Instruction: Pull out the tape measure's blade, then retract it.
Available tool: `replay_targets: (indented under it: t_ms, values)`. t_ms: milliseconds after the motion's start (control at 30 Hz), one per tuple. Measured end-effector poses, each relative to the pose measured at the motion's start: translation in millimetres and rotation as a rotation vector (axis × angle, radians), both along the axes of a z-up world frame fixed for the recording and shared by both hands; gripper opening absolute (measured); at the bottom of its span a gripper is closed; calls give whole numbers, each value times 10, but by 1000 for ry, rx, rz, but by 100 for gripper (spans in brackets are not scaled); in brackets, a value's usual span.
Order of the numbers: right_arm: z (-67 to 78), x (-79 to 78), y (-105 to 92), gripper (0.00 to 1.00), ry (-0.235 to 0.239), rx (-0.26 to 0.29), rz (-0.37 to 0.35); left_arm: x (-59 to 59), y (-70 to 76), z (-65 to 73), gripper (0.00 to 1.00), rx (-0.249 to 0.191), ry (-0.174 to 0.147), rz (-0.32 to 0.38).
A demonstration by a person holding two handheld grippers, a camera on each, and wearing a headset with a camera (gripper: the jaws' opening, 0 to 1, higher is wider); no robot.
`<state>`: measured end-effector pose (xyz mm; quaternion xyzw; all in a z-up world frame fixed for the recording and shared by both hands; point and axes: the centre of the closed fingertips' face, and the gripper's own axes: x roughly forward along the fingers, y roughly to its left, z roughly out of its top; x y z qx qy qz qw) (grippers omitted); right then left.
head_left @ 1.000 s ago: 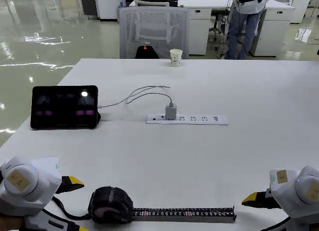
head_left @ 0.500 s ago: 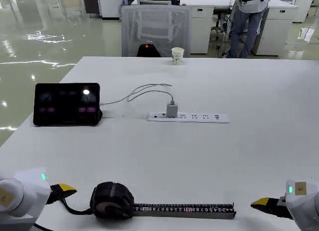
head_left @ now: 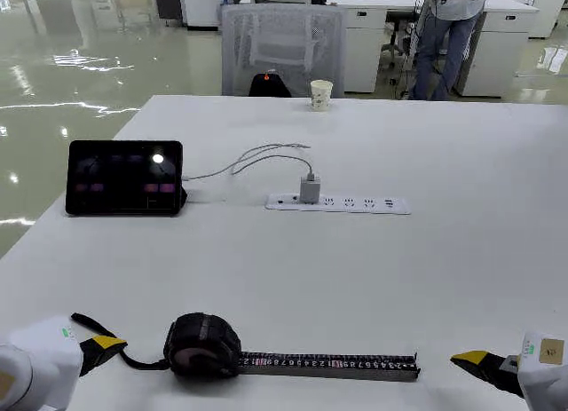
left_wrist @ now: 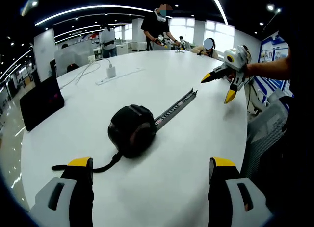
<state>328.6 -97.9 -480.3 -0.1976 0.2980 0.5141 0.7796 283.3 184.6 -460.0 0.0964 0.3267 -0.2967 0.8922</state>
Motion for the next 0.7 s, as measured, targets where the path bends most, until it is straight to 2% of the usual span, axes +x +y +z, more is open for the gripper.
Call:
replay_targets:
  t_ms: [200,400,500,700]
  values:
    - [43,-50,46,83,-8,28,-35,-38,-32,53,98,-26,-26,50]
    - [79,-92,55,85,-15,52,-69,-87,-75,43,99,-49,-23,93]
    - [92,-105,46,86,-19,63,-88,-101,-107,59,99,-65,-34,107]
    - [131,-139,39,89,-18,87,-133,-116,-145,84,99,-67,-54,129]
